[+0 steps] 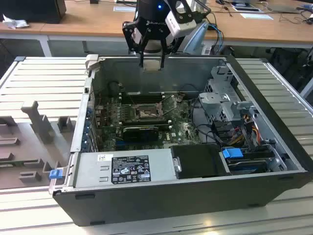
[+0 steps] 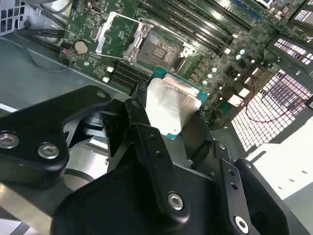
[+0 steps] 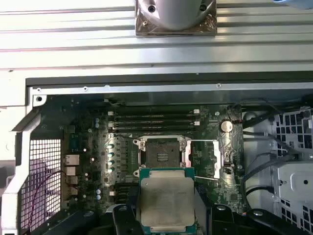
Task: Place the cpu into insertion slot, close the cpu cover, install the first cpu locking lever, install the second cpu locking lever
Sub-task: 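Place the cpu into insertion slot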
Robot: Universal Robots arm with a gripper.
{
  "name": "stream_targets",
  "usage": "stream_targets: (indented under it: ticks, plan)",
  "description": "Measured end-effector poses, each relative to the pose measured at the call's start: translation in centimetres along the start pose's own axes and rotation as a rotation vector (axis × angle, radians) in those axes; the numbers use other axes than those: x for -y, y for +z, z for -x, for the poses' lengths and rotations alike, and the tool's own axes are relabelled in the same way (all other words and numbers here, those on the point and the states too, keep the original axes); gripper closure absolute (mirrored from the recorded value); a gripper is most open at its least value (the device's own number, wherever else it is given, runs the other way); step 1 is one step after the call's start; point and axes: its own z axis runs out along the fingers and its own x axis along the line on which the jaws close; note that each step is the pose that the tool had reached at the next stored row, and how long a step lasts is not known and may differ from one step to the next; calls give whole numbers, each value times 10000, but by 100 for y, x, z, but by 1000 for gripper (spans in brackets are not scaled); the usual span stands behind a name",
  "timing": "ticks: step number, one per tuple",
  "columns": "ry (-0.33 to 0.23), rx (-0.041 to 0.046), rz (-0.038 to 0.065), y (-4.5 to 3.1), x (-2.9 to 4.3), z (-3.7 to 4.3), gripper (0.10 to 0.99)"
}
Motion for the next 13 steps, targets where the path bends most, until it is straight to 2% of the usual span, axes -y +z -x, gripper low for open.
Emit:
stream_targets:
  ticks: [5,13]
  plan:
    - [328,29,6,0,0,0,557]
    - [528,47,9,0,0,0,557]
